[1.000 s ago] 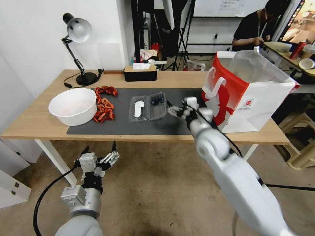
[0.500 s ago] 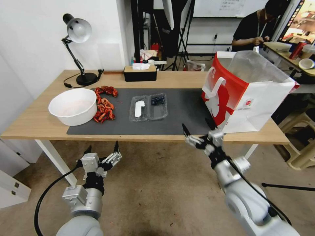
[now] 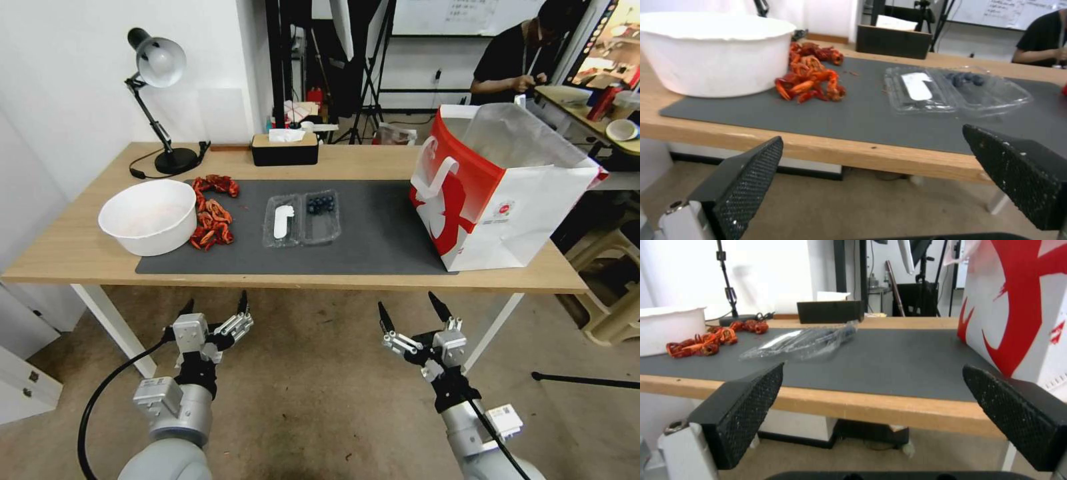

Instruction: Close the takeout container lid, then place the container into the takeout bag.

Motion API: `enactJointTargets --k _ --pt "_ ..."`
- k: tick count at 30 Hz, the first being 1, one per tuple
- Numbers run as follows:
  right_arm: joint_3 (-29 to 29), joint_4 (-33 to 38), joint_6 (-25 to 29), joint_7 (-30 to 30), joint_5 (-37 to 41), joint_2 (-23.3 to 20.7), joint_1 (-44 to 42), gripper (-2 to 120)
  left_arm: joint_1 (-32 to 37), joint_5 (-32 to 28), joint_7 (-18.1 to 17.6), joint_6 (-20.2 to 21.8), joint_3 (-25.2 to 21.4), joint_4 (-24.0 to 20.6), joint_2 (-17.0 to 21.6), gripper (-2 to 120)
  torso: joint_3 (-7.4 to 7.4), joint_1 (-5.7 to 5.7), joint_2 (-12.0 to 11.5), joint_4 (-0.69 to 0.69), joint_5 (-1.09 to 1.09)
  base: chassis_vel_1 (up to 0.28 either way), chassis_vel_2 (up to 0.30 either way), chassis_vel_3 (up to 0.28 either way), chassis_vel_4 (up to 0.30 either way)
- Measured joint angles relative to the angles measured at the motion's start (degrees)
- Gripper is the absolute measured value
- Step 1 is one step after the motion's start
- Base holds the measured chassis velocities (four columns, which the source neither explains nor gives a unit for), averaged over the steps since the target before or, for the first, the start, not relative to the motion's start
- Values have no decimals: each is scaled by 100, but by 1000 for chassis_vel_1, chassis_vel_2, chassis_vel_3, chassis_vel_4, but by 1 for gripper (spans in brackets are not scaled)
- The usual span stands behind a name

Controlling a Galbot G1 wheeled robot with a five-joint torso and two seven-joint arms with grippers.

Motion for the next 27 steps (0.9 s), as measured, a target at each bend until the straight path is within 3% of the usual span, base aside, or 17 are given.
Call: enactJointTargets --k 6,9,10,12,15,17,20,27 --pt "0 177 17 29 -38 32 -145 100 -330 -1026 213 6 117 122 198 100 0 0 0 -1 0 0 0 0 0" --pt "-185 150 -50 42 -15 -142 25 100 -648 -2523 -21 0 208 85 270 100 0 1 -1 1 -1 0 0 0 0" --pt "-185 150 -50 42 -15 -142 25 100 -648 -2523 -21 0 208 85 270 100 0 1 -1 1 -1 0 0 0 0" --pt "-277 104 -100 46 27 -248 138 100 -982 -3422 -210 57 263 63 291 100 1 1 -1 7 5 0 0 0 0" --pt "-265 155 -116 49 33 -255 69 100 -1579 -4231 -385 231 364 231 355 100 1 1 -2 -4 0 0 0 0 0" --pt "-222 220 -118 51 12 -225 -2 100 -1981 -4737 -483 290 479 438 374 100 1 2 -2 -1 -2 0 0 0 0" --pt "-188 264 -119 52 -46 -167 -78 100 -2349 -5264 -616 322 601 665 333 100 1 2 -1 0 1 0 0 0 0" --pt "-172 264 -85 53 -206 -25 -202 100 -2986 -5597 -977 431 903 1263 200 100 1 1 -2 1 1 0 0 0 0"
